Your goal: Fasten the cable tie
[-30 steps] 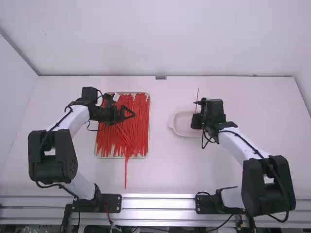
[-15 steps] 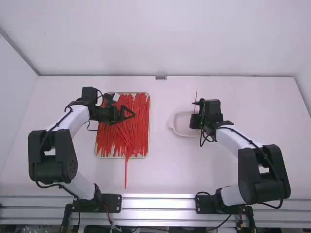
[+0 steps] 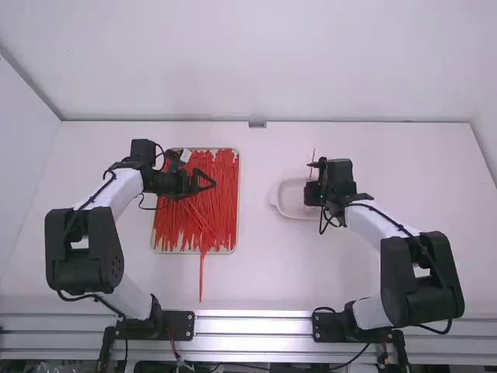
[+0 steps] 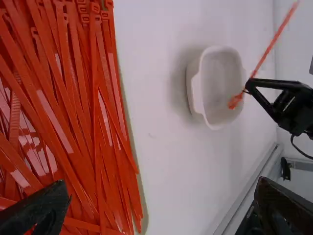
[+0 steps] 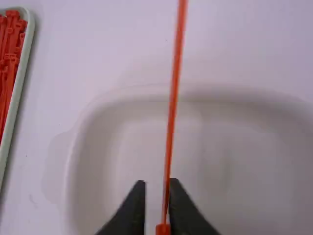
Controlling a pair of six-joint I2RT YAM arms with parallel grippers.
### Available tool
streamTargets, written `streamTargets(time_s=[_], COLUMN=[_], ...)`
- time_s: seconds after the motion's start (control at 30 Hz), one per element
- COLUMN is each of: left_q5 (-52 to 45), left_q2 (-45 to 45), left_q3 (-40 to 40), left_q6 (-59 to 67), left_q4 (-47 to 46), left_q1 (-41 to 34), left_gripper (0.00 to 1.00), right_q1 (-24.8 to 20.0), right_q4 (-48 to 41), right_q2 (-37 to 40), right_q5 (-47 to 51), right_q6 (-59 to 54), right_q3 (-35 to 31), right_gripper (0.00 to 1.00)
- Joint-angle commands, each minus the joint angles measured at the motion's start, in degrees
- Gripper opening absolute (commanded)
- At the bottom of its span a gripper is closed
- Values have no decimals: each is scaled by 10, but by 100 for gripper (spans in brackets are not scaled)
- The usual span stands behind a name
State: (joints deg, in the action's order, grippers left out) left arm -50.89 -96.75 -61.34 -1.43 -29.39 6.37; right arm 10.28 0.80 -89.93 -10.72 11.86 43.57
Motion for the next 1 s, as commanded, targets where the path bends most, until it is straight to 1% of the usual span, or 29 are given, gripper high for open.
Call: streamTargets(time_s=[0.0,0.07,0.13,0.17,0.2,0.53,0.67,0.97], left_q5=[-7,-7,-7,-7,-7,-7,-7,-7], left_q2=[10,10,10,10,10,10,10,10], left_q3=[-10,-10,-10,-10,-10,-10,-10,-10], left_q6=[10,11,11,11,11,25,26,34], left_q4=[-3,-3,-3,-3,-4,-5,-5,-2], left_q1=[0,0,0,0,0,0,0,0], left_gripper=[99,99,99,99,99,99,99,99], right_q1=[-2,-2,-2,-2,-2,-2,-1,-2], right_q4=[1,1,2,3,4,3,-4,-52], right_q2=[-5,-5,-5,-5,-5,13,36,110], right_q5=[3,3,5,6,8,9,17,18], right_q6=[-1,-1,-1,-1,-1,7,7,7], right_q3=[14,14,14,14,14,15,19,27], right_gripper=[33,39,50,91,98,98,98,98])
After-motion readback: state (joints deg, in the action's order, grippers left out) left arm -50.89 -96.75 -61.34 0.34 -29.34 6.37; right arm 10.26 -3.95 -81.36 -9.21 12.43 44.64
